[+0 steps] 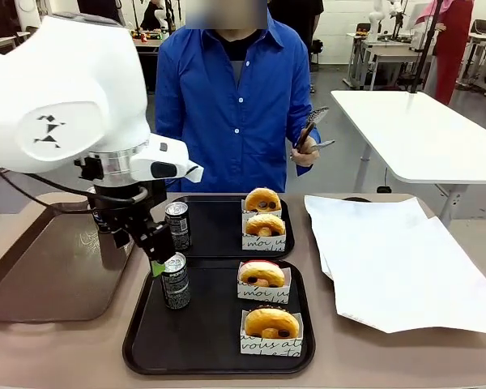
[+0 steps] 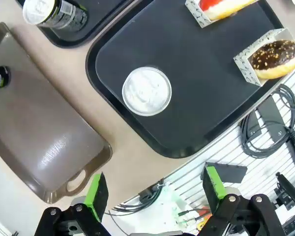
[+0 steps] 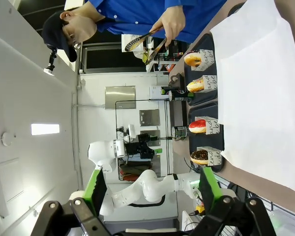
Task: Set up donuts and drinks on trays.
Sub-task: Pick up one Pepsi coke from the Handle tray and place it on the Flat Tray without a Pepsi coke.
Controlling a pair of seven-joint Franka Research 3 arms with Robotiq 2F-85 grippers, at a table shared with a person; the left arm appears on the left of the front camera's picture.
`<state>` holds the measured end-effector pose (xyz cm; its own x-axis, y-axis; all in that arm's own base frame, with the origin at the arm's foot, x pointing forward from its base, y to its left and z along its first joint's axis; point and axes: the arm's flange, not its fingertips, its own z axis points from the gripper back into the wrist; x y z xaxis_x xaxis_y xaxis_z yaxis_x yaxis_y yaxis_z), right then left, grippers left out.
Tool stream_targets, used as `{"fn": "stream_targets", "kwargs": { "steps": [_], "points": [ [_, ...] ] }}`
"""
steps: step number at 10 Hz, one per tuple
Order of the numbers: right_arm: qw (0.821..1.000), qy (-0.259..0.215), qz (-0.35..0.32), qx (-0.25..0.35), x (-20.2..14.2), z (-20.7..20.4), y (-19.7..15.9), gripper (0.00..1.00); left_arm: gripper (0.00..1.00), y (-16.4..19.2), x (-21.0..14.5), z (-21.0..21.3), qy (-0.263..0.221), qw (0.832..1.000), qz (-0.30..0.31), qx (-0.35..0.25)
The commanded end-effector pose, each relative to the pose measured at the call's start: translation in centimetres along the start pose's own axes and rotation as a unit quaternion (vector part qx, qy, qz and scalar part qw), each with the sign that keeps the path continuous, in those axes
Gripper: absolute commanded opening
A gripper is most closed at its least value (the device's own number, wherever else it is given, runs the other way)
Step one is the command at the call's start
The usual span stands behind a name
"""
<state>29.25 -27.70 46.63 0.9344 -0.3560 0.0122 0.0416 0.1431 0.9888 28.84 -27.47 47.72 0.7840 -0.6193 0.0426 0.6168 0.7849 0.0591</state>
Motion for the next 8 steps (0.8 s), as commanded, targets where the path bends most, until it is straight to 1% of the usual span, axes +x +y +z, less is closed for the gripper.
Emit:
{"fn": "stream_targets", "kwargs": {
  "steps": [1, 7, 8],
  "points": [
    [1.0, -0.001, 0.002, 0.007, -0.1, 0.03, 0.14, 1.0, 1.0, -0.39, 0.81, -0.16, -0.001, 1.0, -0.006, 0.009],
    [1.0, -0.001, 0.002, 0.007, -0.1, 0.03, 0.14, 1.0, 1.0, -0.39, 0.81, -0.16, -0.001, 1.0, -0.006, 0.009],
    [1.0, -0.001, 0.002, 0.007, -0.1, 0.03, 0.14, 1.0, 1.0, -0.27, 0.53, -0.09, 0.002, 1.0, -0.007, 0.002]
  ]
}}
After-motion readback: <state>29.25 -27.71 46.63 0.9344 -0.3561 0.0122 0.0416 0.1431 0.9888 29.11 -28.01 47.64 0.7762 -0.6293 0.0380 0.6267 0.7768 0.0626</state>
